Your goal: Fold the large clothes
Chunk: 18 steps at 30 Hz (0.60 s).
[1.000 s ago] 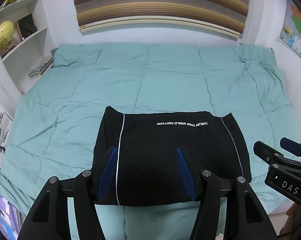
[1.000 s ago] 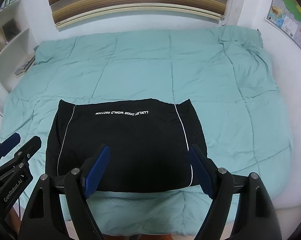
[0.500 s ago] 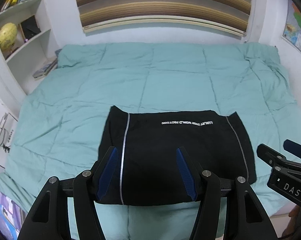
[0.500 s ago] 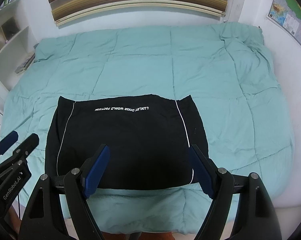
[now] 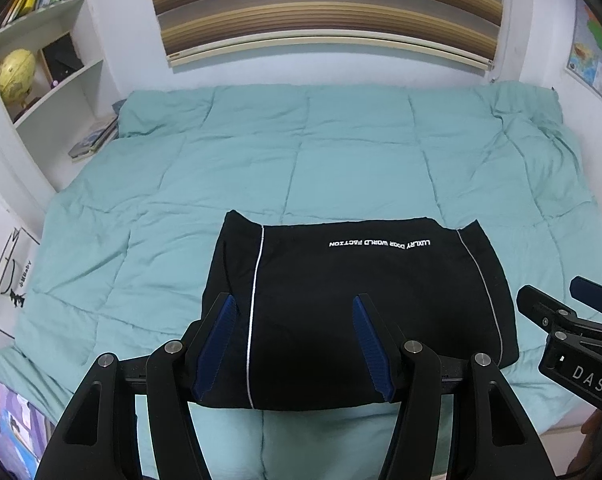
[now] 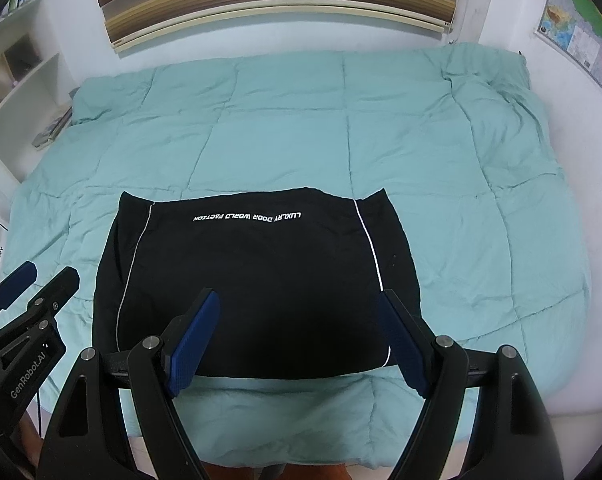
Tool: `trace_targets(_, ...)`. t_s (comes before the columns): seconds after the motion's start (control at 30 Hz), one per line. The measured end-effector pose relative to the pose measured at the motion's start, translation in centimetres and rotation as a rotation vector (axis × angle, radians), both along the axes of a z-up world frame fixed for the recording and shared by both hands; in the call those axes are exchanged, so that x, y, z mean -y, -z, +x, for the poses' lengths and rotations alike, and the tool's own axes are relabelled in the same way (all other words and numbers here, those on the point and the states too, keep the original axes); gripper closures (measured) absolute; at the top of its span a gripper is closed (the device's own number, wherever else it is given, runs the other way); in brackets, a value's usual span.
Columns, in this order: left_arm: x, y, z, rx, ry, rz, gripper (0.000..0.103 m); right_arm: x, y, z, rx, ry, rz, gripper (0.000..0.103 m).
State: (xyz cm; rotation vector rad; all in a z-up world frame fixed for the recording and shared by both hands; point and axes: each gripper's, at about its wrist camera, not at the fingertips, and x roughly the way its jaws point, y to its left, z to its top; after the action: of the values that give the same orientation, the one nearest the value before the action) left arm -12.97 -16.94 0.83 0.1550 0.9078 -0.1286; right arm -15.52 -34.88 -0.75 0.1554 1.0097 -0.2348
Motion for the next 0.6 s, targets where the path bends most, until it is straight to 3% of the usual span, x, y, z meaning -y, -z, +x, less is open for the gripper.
trace_targets(0.6, -0.23, 0.27, 0.31, 0.027, -0.046, 0.051, 0.041, -0.84, 0.76, 0.40, -0.018, -0.010, 0.005, 0.021)
